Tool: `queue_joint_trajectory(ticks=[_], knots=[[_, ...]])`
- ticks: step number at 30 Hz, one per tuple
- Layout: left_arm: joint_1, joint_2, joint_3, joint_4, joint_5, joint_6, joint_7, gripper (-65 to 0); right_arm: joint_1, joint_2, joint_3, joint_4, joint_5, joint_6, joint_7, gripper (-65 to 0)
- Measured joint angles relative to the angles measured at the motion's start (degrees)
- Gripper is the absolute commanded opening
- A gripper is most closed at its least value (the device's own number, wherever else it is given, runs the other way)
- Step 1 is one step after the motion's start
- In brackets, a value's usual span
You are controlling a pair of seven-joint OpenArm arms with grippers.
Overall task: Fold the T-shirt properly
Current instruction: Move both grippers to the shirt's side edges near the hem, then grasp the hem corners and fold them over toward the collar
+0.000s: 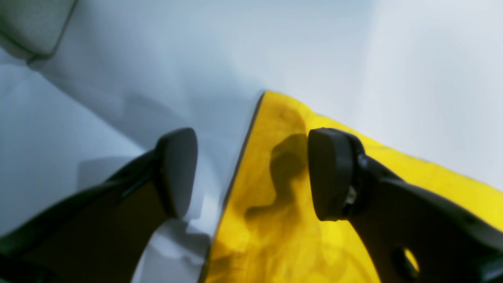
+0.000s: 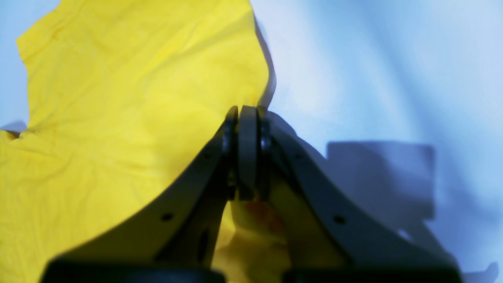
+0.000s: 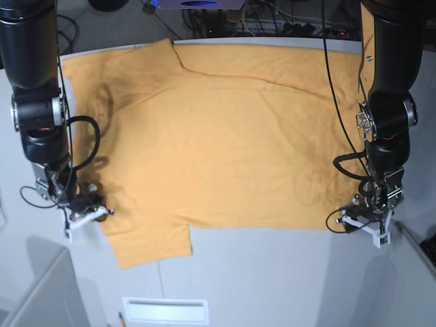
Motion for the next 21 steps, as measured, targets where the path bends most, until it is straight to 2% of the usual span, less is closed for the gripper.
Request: queue_joint_trajectory(ticks=[6, 7, 9, 12, 13, 19, 21], knots=[[1.97, 1.14, 0.0, 2.56, -0.02, -1.51, -1.38, -23.9, 0.0, -0.02, 0.0, 0.0, -0.02, 0.0, 0.0, -65.0], [2.29, 1.29, 0.0, 2.97, 0.02, -1.53, -1.4, -26.3, 0.0, 0.0, 0.0, 0.0, 0.0, 0.0, 0.0, -65.0], [2.64, 1.4, 0.0, 3.08, 0.0, -1.68, -1.62, -36.4, -0.35, 0.0, 0.0, 0.02, 0.04, 0.0, 0.5, -65.0], [2.71, 1.25, 0.0, 2.95, -0.15, -1.7, -1.57, -61.1, -0.5, 0.0, 0.02, 0.02, 0.2, 0.22, 1.01, -65.0], [2.82, 1.22, 0.0, 2.97, -0.13, -1.7, -1.55, -65.0, -0.5, 0.0, 0.02, 0.02, 0.2, 0.22, 0.98, -65.0], [2.82, 1.27, 0.0, 2.97, -0.26, -2.14, -1.36, -65.0, -0.63, -0.11, 0.26, 0.44, 0.17, 0.17, 0.79, -65.0], [2.78, 1.25, -0.26, 3.39, -1.25, -2.16, 0.83, -65.0, -1.18, 0.04, 0.26, 2.62, -0.28, -0.33, -0.28, -65.0]])
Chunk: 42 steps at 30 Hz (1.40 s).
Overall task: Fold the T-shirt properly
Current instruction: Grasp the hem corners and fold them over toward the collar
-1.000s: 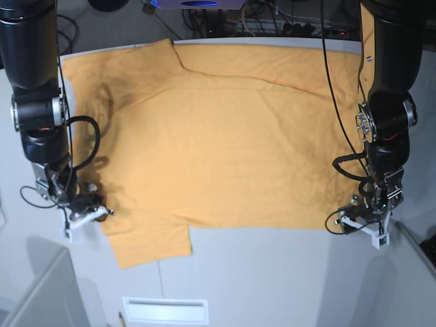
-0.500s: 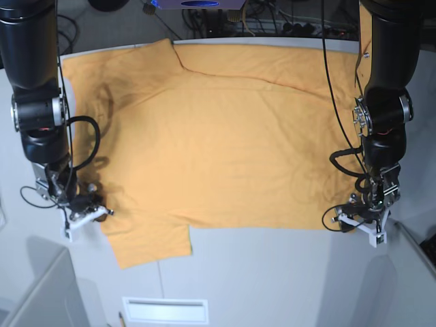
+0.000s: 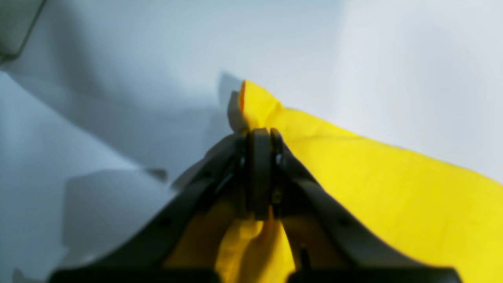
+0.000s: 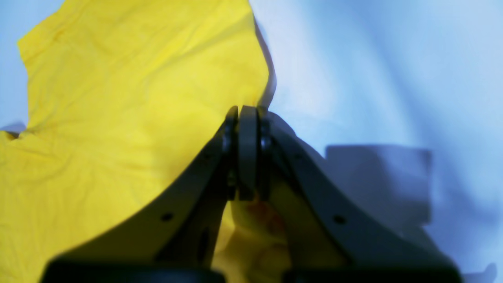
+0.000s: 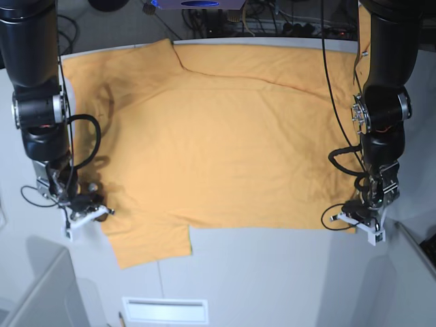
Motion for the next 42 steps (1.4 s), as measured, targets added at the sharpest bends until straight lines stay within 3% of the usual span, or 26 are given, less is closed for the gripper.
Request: queue_joint_trajectory(ticks=[8, 10, 15, 17, 20, 23, 26, 35, 42], knots=[[9.88, 1.11, -0.15, 24.3, 0.35, -0.33, 18.47, -65.0, -3.3, 2.58, 0.02, 8.72, -1.07, -0.52, -4.37, -65.0], [12.83, 0.63, -0.17, 31.71, -4.24, -0.2, 21.31, -65.0, -4.02, 3.17, 0.02, 10.54, -0.79, -0.39, -5.31, -65.0], [18.12, -0.33, 0.0, 42.07, -13.77, -0.22, 25.14, -65.0, -7.02, 4.2, 0.02, 17.88, -0.76, -0.39, -5.57, -65.0], [20.46, -0.81, 0.0, 45.38, -14.86, -0.15, 27.02, -65.0, -8.52, 4.7, 0.79, 21.55, -0.79, -0.61, -5.77, -65.0], [23.26, -1.18, -0.13, 49.75, -15.04, 0.46, 27.43, -65.0, -11.63, 4.96, 7.45, 27.26, -1.03, -3.3, -8.59, -65.0], [25.97, -0.59, -2.99, 55.34, -15.54, -0.22, 28.28, -65.0, -14.43, 5.46, 11.96, 33.94, -1.07, -3.48, -13.25, -65.0], [28.41, -0.48, -8.04, 60.26, -15.85, -0.37, 33.22, -65.0, -15.67, 5.4, 14.4, 38.05, -1.07, -3.69, -16.87, -65.0], [35.5, -0.42, -11.08, 74.38, -15.87, -0.37, 38.69, -65.0, -17.97, 5.35, 14.73, 39.89, -1.27, -3.48, -18.53, -65.0], [39.43, -0.61, -14.27, 80.08, -15.63, -0.07, 38.69, -65.0, -21.79, 5.14, 15.52, 45.99, -1.03, -3.48, -20.98, -65.0]])
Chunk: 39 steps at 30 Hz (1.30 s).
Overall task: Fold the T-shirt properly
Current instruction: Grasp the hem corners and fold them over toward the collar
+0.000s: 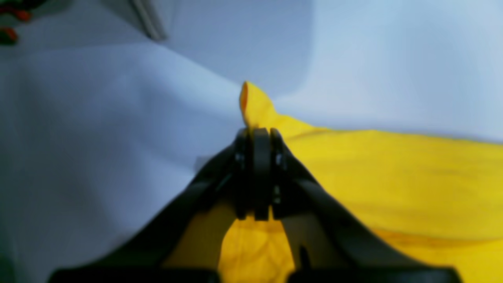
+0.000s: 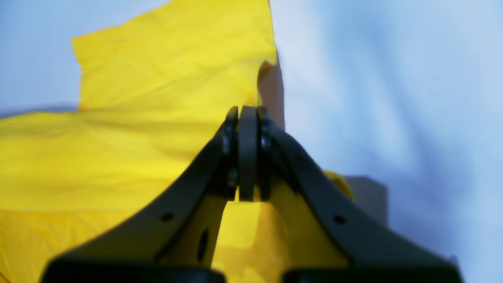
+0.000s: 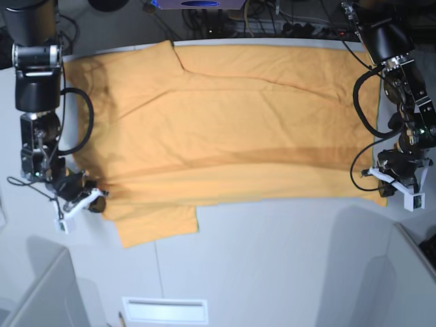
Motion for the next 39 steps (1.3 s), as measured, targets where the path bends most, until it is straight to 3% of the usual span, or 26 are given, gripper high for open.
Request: queue_joint_trajectory(ticks=[7, 13, 18, 26, 33, 36, 39], knots=[[4.46, 0.28, -2.89, 2.62, -0.48, -0.33, 0.11, -65.0, -9.01, -0.26, 11.19, 12.52, 0.31, 0.07, -5.79, -65.0], [3.85, 1.81, -2.67, 5.9, -0.5, -0.33, -0.13, -65.0, -9.6, -0.37, 12.55, 15.63, 0.24, 0.04, -9.01, -65.0], [7.37, 2.05, -2.89, 6.51, -0.5, -0.33, 0.11, -65.0, -12.24, -0.57, 18.16, 16.2, 0.13, 0.48, -14.23, -65.0], [11.43, 2.05, -2.89, 13.81, -0.52, -0.33, 0.09, -65.0, -20.68, -0.61, 22.27, 31.06, 0.33, 0.59, -17.92, -65.0], [11.58, 2.67, -2.91, 13.99, 0.33, -0.33, 0.09, -65.0, -22.97, -2.97, 28.09, 34.99, 0.13, 0.74, -24.63, -65.0], [13.33, 2.38, -2.89, 14.45, 0.04, -0.33, 0.09, -65.0, -23.08, -3.26, 29.62, 36.98, 0.55, 3.32, -26.86, -65.0], [14.73, 2.49, -3.04, 15.28, 0.33, -0.33, 0.2, -65.0, -24.9, -5.57, 33.75, 39.74, 0.9, 4.22, -29.62, -65.0]])
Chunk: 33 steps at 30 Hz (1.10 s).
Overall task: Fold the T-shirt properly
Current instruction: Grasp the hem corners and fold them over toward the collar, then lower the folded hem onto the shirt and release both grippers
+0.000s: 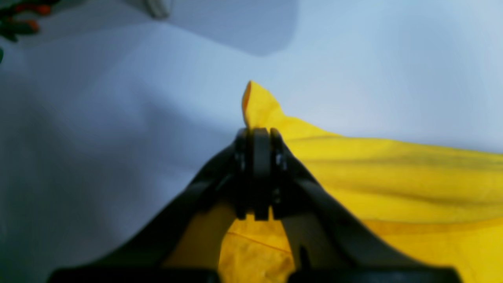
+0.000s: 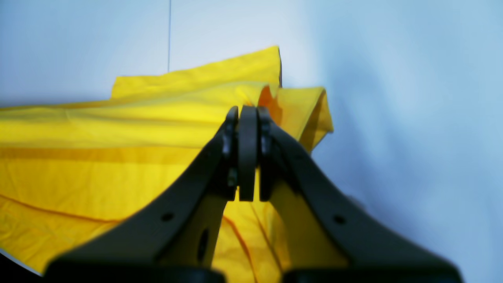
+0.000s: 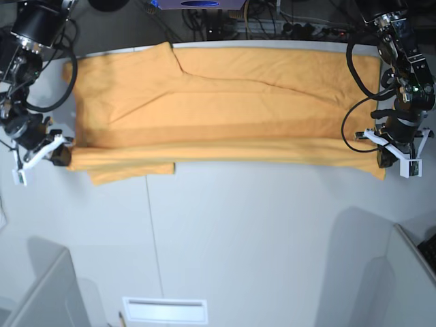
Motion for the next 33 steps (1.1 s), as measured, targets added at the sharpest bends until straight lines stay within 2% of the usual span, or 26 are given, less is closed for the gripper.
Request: queue_joint_trajectory(ticks=[3, 11, 17, 33], knots=[[1.64, -0.11, 0.02, 0.31, -0.39, -0.02, -0.15, -65.0, -2.95, -0.39, 2.05, 2.36, -0.76, -0.02, -2.4, -65.0], [4.07, 0.02, 0.0, 1.05, -0.02, -0.02, -0.24, -65.0, -4.81, -0.5, 2.05, 2.84, -0.59, -0.02, -1.7, -65.0], [7.43, 0.15, 0.04, 1.75, -0.24, -0.02, -0.55, -65.0, -9.62, -0.46, 1.99, 2.82, -0.55, -0.02, -1.9, -65.0], [14.14, 0.22, 0.15, 3.13, -0.44, 0.0, -0.35, -65.0, -11.93, -0.22, 2.12, 2.8, -0.63, -0.02, -1.38, -65.0]])
